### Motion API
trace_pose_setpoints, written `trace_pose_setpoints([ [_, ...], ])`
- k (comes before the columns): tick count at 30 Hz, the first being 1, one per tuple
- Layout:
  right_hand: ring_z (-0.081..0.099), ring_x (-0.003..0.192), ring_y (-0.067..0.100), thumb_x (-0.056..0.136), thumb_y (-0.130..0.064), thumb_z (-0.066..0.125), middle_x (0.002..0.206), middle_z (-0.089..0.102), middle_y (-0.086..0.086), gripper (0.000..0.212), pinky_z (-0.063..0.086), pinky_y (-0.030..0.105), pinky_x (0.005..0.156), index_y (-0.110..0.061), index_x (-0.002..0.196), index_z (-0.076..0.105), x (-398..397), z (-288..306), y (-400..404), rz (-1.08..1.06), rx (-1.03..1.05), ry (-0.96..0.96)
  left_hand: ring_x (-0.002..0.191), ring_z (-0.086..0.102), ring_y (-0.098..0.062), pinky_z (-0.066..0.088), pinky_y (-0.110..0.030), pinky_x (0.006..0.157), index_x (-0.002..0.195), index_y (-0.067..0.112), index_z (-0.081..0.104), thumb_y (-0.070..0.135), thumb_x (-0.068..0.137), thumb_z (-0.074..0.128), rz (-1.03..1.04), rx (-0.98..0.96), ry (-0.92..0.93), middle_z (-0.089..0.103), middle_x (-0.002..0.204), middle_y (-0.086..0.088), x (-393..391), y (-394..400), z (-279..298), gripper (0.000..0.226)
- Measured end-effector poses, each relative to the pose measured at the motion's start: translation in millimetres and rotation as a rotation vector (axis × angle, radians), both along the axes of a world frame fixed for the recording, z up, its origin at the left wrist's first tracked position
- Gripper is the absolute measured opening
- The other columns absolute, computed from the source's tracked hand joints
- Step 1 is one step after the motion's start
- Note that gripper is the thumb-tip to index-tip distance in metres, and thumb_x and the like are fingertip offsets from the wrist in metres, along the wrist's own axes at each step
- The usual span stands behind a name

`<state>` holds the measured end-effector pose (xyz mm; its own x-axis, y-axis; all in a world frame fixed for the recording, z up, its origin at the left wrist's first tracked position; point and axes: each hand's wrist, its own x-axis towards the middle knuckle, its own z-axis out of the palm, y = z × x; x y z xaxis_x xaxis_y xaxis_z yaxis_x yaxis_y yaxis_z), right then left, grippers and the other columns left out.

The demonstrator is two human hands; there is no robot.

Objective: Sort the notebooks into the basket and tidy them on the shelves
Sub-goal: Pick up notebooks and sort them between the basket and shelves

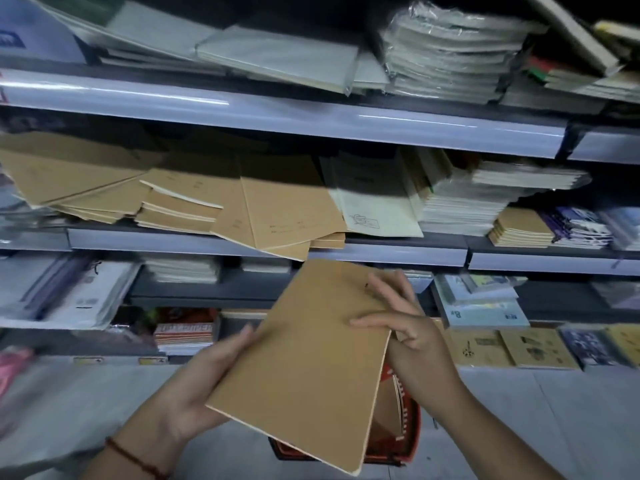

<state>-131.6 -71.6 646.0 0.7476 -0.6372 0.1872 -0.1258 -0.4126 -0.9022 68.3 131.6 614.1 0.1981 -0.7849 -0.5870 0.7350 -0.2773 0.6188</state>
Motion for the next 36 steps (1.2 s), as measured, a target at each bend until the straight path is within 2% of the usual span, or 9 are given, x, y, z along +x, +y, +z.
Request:
trace_pose_setpoints([
  [2,0.010,0.150,0.000,0.083,-0.027,0.076,0.154,0.039,-0.020,0.022,0.020,0.022,0.115,-0.047,0.090,0.078,0.2,5.8,6.3,-0.021,0.033,-0.041,0.091,0.072,-0.032,0.060,-0.038,0.075,0.111,0.009,0.075,0.023,0.052,0.094,-0.076,-0.051,-0.006,0.070,0.116,-0.021,-6.6,-2.9,13.6,0.063],
  [6,0.043,0.133,-0.010,0.091,-0.007,0.065,0.159,0.034,-0.008,0.044,0.051,0.018,0.094,-0.029,0.128,0.067,0.3,12.2,12.8,-0.117,0.345,-0.140,0.092,0.073,-0.031,0.061,-0.037,0.072,0.111,0.016,0.075,0.014,0.066,0.078,-0.060,-0.088,-0.119,0.073,0.113,-0.018,-11.0,-6.7,27.8,0.045],
  [11,0.070,0.105,0.031,0.101,-0.013,0.052,0.115,0.073,0.008,0.041,0.054,0.046,0.081,-0.031,0.138,0.053,12.2,10.5,16.8,-0.276,0.805,-0.176,0.108,0.068,-0.039,0.055,-0.051,0.086,0.126,0.022,0.064,0.032,0.060,0.084,-0.016,-0.059,-0.281,0.070,0.121,-0.015,9.0,-9.9,25.4,0.070],
  [20,0.072,0.101,0.023,0.092,0.001,0.063,0.101,0.075,0.009,0.062,0.052,0.044,0.096,-0.027,0.145,0.046,44.2,14.8,17.6,-0.231,0.710,-0.012,0.096,0.072,-0.023,0.054,-0.041,0.084,0.106,0.025,0.073,0.037,0.095,0.064,0.126,0.151,-0.500,0.077,0.102,0.000,26.9,-23.7,35.7,0.018],
  [23,0.073,0.096,0.018,0.092,-0.001,0.063,0.098,0.075,0.007,0.061,0.054,0.037,0.088,-0.034,0.141,0.048,55.8,20.4,14.9,-0.231,0.645,0.013,0.096,0.065,-0.013,0.047,-0.035,0.077,0.104,0.039,0.071,0.025,0.103,0.051,0.217,0.169,-0.585,0.073,0.104,0.007,31.2,-29.6,41.9,0.024],
  [25,0.072,0.094,0.016,0.091,-0.001,0.063,0.099,0.075,0.004,0.054,0.053,0.032,0.083,-0.038,0.130,0.057,61.0,21.6,10.2,-0.256,0.633,0.037,0.103,0.066,-0.017,0.050,-0.036,0.077,0.118,0.044,0.068,0.014,0.101,0.044,0.216,0.095,-0.546,0.070,0.119,0.009,38.6,-30.6,45.4,0.041],
  [30,0.070,0.104,0.017,0.100,-0.010,0.046,0.114,0.074,-0.001,0.032,0.052,0.036,0.081,-0.019,0.107,0.076,55.7,42.0,-7.0,-0.157,0.736,-0.061,0.126,0.050,-0.046,0.054,-0.051,0.086,0.149,-0.004,0.034,0.008,0.096,0.031,0.128,-0.605,0.012,0.025,0.157,-0.027,59.9,-13.5,60.2,0.054],
  [33,0.071,0.099,0.018,0.099,-0.004,0.047,0.104,0.076,0.001,0.031,0.051,0.035,0.081,-0.015,0.097,0.076,49.0,53.9,-9.8,-0.084,0.615,-0.029,0.107,0.068,-0.040,0.056,-0.034,0.055,0.105,0.002,0.071,0.040,0.067,0.086,0.170,-0.358,-0.406,0.062,0.133,-0.022,59.2,-10.0,67.3,0.055],
  [36,0.069,0.086,0.017,0.087,-0.028,0.072,0.085,0.074,-0.001,0.008,0.054,0.037,0.079,-0.025,0.084,0.078,49.8,49.4,-6.3,-0.102,0.312,0.208,0.061,0.066,-0.022,0.045,-0.029,0.049,0.078,0.019,0.072,0.077,0.061,0.072,0.196,0.011,-0.904,0.074,0.076,-0.009,50.8,-19.4,79.4,0.061],
])
